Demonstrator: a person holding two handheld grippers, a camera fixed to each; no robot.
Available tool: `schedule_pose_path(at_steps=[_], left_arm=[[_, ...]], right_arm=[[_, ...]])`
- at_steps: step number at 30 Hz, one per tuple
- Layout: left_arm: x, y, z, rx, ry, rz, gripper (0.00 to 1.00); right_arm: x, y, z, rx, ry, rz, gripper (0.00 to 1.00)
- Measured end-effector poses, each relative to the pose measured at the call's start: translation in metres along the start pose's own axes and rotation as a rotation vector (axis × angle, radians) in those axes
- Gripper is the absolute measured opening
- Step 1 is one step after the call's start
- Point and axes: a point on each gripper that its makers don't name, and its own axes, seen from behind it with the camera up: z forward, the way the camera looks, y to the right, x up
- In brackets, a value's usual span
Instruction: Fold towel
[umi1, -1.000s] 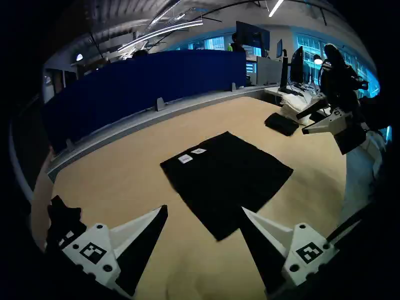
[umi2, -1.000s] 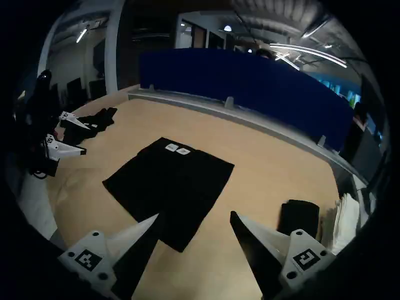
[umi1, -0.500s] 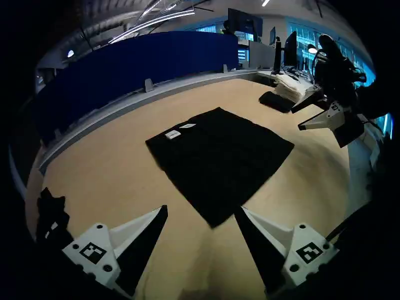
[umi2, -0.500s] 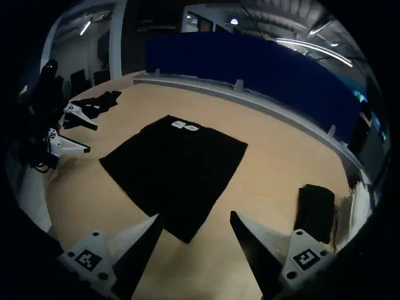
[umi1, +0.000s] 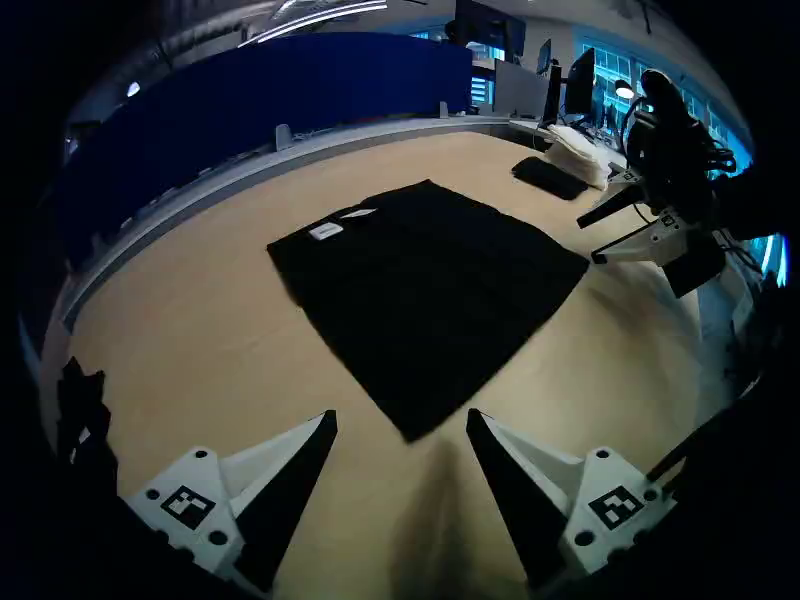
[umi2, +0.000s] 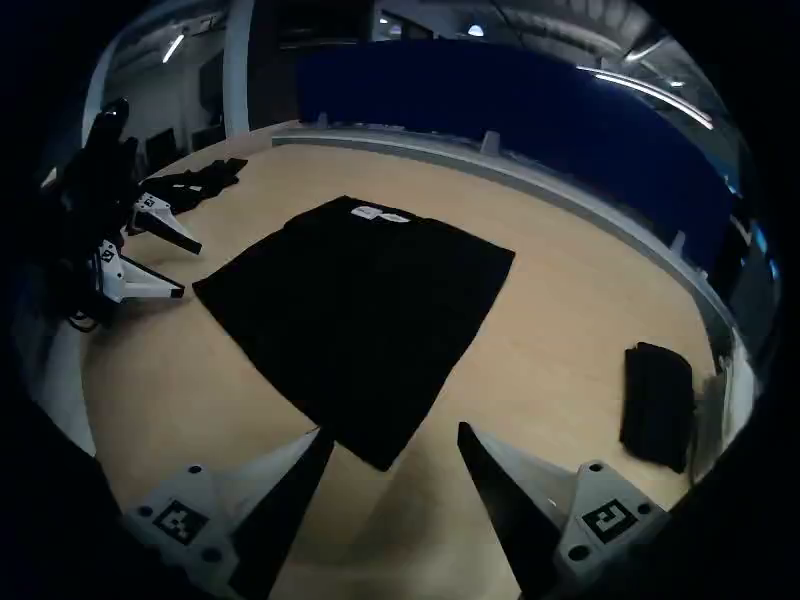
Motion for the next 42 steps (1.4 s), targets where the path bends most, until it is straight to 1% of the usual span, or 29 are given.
schedule_pose_path(at_steps=[2,6,10,13,16,18,20,23,26,28,30,36,39,42], left_arm=[[-0.002,0.0,0.002,0.0,-0.005,-0.005,0.94],[-0.003,0.003,0.006,-0.008,-0.008,-0.012,0.89],[-0.005,0.007,0.008,-0.019,-0.017,-0.008,0.84],[-0.006,0.009,0.009,-0.021,-0.021,0.002,0.8],[-0.007,0.01,0.01,-0.022,-0.027,0.006,0.74],[-0.009,0.01,0.011,-0.022,-0.034,0.006,0.7],[-0.01,0.01,0.012,-0.022,-0.038,0.007,0.67],[-0.01,0.01,0.012,-0.021,-0.046,0.006,0.62],[-0.011,0.01,0.013,-0.02,-0.055,0.004,0.6],[-0.011,0.01,0.013,-0.02,-0.061,0.004,0.59],[-0.011,0.01,0.014,-0.021,-0.063,0.004,0.57],[-0.011,0.012,0.014,-0.024,-0.065,0.009,0.5],[-0.011,0.012,0.013,-0.025,-0.065,0.009,0.46],[-0.01,0.012,0.013,-0.021,-0.066,0.01,0.35]], right_arm=[[-0.004,-0.002,0.002,0.007,-0.007,-0.005,0.85],[-0.012,-0.005,0.007,0.02,-0.022,-0.017,0.83],[-0.016,-0.007,0.01,0.028,-0.032,-0.021,0.77],[-0.017,-0.007,0.011,0.033,-0.031,-0.022,0.67],[-0.018,-0.007,0.012,0.032,-0.027,-0.03,0.56],[-0.018,-0.007,0.013,0.029,-0.027,-0.037,0.53],[-0.019,-0.008,0.013,0.037,-0.032,-0.035,0.53],[-0.02,-0.01,0.014,0.049,-0.036,-0.029,0.47],[-0.021,-0.011,0.014,0.056,-0.038,-0.023,0.41],[-0.022,-0.011,0.015,0.058,-0.04,-0.018,0.33],[-0.022,-0.011,0.015,0.06,-0.044,-0.012,0.29],[-0.021,-0.011,0.017,0.063,-0.056,0.018,0.22],[-0.021,-0.01,0.017,0.06,-0.062,0.022,0.18],[-0.021,-0.01,0.017,0.061,-0.065,0.021,0.17]])
